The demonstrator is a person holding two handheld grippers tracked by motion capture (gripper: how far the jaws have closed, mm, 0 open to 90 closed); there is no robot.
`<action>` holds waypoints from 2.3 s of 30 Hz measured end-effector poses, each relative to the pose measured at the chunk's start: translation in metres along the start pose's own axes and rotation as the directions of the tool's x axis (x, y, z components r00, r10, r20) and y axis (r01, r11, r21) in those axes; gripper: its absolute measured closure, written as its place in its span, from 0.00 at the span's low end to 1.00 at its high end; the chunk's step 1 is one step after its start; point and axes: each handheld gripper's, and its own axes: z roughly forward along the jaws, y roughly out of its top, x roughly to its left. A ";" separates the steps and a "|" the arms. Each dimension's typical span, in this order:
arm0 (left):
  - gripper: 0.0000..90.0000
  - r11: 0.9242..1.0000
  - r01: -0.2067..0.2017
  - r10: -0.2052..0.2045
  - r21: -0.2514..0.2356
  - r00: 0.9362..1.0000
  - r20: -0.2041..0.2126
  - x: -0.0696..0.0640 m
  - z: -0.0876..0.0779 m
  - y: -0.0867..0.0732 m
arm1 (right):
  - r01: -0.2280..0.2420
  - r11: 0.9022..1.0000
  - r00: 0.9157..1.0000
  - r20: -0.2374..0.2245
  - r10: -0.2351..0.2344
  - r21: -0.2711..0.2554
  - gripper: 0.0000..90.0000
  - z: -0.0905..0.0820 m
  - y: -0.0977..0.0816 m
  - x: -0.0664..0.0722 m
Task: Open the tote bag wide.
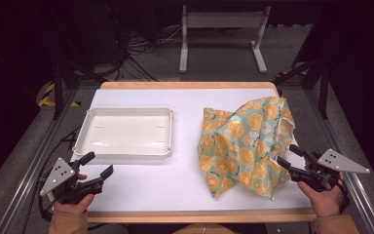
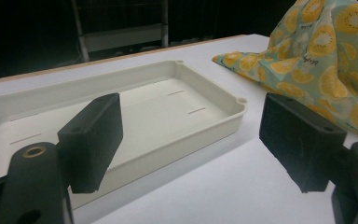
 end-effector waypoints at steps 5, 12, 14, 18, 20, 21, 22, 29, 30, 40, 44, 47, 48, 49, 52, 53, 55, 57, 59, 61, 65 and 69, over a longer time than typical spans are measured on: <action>0.25 1.000 0.006 -0.006 0.002 1.000 0.000 0.001 0.000 -0.001 | -0.002 1.000 1.000 0.002 0.002 0.011 0.38 0.001 -0.001 -0.001; 0.25 1.000 0.002 -0.002 0.006 1.000 0.001 0.001 0.001 -0.001 | -0.002 1.000 1.000 0.007 0.002 0.008 0.38 0.001 0.000 -0.004; 0.25 1.000 0.003 -0.003 0.006 1.000 0.000 0.001 0.001 -0.001 | -0.011 1.000 1.000 0.012 0.011 0.015 0.38 0.000 0.000 -0.005; 0.25 1.000 0.003 -0.003 0.007 1.000 0.000 0.001 0.001 -0.001 | -0.018 1.000 1.000 0.026 0.017 0.024 0.39 -0.001 0.000 -0.008; 0.25 1.000 0.003 -0.003 0.007 1.000 -0.001 0.000 0.001 -0.001 | -0.020 0.999 0.999 0.031 0.019 0.027 0.39 -0.002 0.000 -0.009; 0.25 1.000 0.003 -0.003 0.007 1.000 -0.001 0.000 0.001 -0.002 | -0.020 0.999 0.999 0.031 0.019 0.027 0.39 -0.002 0.000 -0.009; 0.25 1.000 0.003 -0.003 0.006 1.000 -0.001 0.001 0.001 -0.002 | -0.024 0.999 0.999 0.030 0.023 0.026 0.39 -0.002 0.000 -0.010; 0.25 1.000 0.004 -0.004 0.007 1.000 -0.002 0.001 0.002 -0.002 | -0.022 0.999 0.999 0.034 0.021 0.027 0.38 -0.002 -0.001 -0.011; 0.25 1.000 0.004 -0.004 0.007 1.000 -0.002 0.000 0.002 -0.002 | -0.021 0.999 0.999 0.034 0.020 0.029 0.38 -0.002 -0.001 -0.011; 0.25 1.000 0.004 -0.004 0.011 1.000 -0.001 0.000 0.003 -0.003 | -0.025 0.999 0.999 0.035 0.024 0.032 0.36 -0.002 0.000 -0.012; 0.25 1.000 0.004 -0.004 0.011 1.000 0.000 0.000 0.003 -0.003 | -0.027 0.999 0.999 0.031 0.026 0.036 0.35 -0.001 -0.001 -0.012; 0.25 1.000 0.004 -0.004 0.011 1.000 -0.001 0.000 0.003 -0.003 | -0.026 0.999 0.999 0.030 0.025 0.039 0.35 -0.001 -0.001 -0.012; 0.25 1.000 0.004 -0.004 0.011 1.000 -0.001 0.000 0.003 -0.003 | -0.027 0.999 0.999 0.029 0.026 0.039 0.35 -0.001 -0.001 -0.012; 0.25 1.000 0.003 -0.003 0.012 1.000 -0.001 0.001 0.003 -0.003 | -0.027 0.999 0.999 0.028 0.026 0.039 0.34 -0.001 -0.001 -0.012; 0.25 1.000 0.001 -0.001 0.016 1.000 0.000 0.000 0.004 -0.003 | -0.030 0.999 0.999 0.030 0.028 0.041 0.34 -0.002 -0.001 -0.012; 0.25 1.000 -0.001 0.001 0.017 1.000 0.000 0.000 0.004 -0.003 | -0.029 0.999 0.999 0.032 0.027 0.042 0.34 -0.002 -0.001 -0.012; 0.25 1.000 -0.001 0.001 0.015 1.000 0.000 0.000 0.004 -0.003 | -0.030 0.999 0.999 0.031 0.029 0.041 0.34 -0.002 -0.001 -0.012; 0.25 1.000 -0.001 0.001 0.015 1.000 0.000 0.000 0.005 -0.003 | -0.031 0.999 0.999 0.032 0.030 0.042 0.34 -0.002 -0.001 -0.012; 0.25 1.000 -0.001 0.001 0.015 1.000 0.000 0.000 0.005 -0.003 | -0.030 0.999 0.999 0.031 0.029 0.042 0.34 -0.001 -0.002 -0.012; 0.25 1.000 0.000 0.000 0.016 1.000 -0.001 0.000 0.005 -0.003 | -0.026 0.999 0.999 0.030 0.025 0.041 0.33 -0.001 -0.002 -0.012; 0.25 1.000 -0.002 0.002 0.017 1.000 -0.001 0.000 0.004 -0.003 | -0.027 0.999 0.999 0.032 0.025 0.041 0.33 -0.001 -0.002 -0.013; 0.25 1.000 -0.001 0.001 0.016 1.000 -0.001 0.000 0.005 -0.003 | -0.033 0.999 0.999 0.035 0.031 0.042 0.33 -0.001 -0.002 -0.014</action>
